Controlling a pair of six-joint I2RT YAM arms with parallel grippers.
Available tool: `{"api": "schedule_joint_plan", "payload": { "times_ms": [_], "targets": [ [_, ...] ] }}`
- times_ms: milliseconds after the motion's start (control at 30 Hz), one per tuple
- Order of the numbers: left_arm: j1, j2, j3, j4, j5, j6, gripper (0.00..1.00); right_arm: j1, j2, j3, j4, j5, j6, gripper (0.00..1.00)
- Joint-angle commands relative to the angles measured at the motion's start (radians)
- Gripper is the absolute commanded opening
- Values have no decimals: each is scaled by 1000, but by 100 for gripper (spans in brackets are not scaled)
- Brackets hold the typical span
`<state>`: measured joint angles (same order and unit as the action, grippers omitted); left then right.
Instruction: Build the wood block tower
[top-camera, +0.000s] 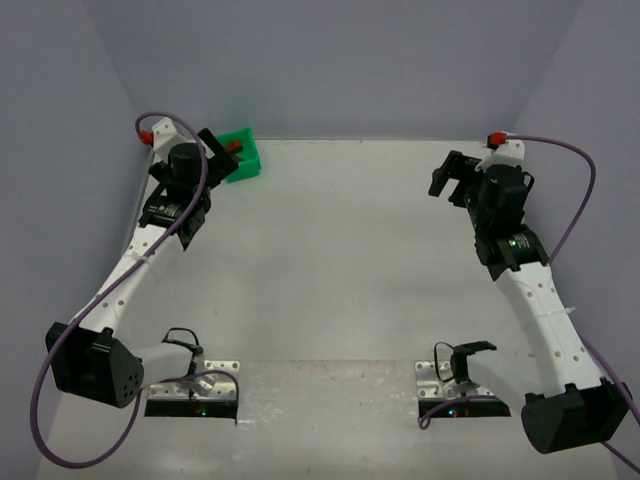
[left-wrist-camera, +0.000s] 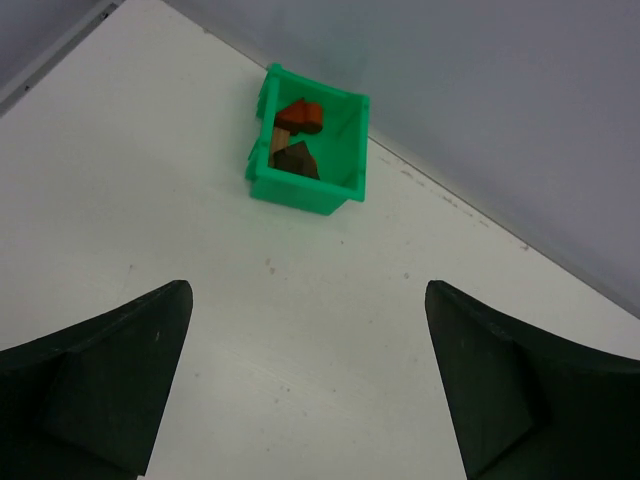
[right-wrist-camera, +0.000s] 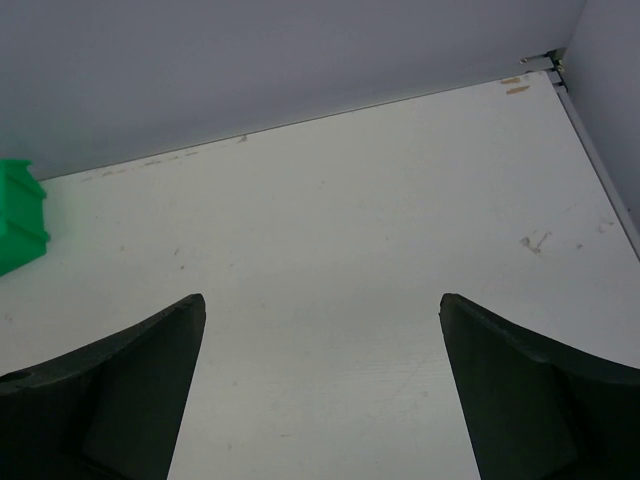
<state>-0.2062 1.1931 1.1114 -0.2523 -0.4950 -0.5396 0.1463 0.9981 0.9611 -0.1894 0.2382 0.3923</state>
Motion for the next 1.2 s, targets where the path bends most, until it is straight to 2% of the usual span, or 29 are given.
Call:
{"api": "schedule_joint_plan", "payload": {
  "times_ms": [0, 100, 200, 267, 467, 600, 733, 900, 933, 1100, 1167],
  "targets": [
    [18, 22, 12, 33, 42, -29, 100, -1, -24, -1, 22, 20, -47, 99],
    [39, 61, 49, 9, 63, -39, 100, -2, -26, -9, 9, 5, -48, 99],
    [99, 136, 85, -4, 143, -39, 100, -2, 16, 45, -68, 17, -13, 99],
    [119, 174, 111, -6, 172, -39, 100, -1, 32, 39, -51, -5, -28, 99],
    [148, 310, 176, 82, 217, 1, 100, -2, 146, 60, -43, 1, 53, 99],
    [154, 475, 340, 59, 211, 90, 100, -2, 152, 23, -73, 6, 143, 99],
    [154, 635, 485, 48, 179, 176, 98, -2, 63, -149, 10, -5, 153, 99],
    [170, 805, 640, -8, 146, 193, 96, -2, -10, -223, -8, -6, 136, 99],
    [182, 855, 708, -33, 146, 189, 95, -2, -19, -228, -24, -5, 134, 99],
    [206, 1059, 936, -161, 180, 148, 91, -2, -14, -243, -19, -8, 132, 99],
    [206, 1107, 981, -181, 166, 147, 91, -2, -4, -242, -18, -16, 132, 99]
  ]
}}
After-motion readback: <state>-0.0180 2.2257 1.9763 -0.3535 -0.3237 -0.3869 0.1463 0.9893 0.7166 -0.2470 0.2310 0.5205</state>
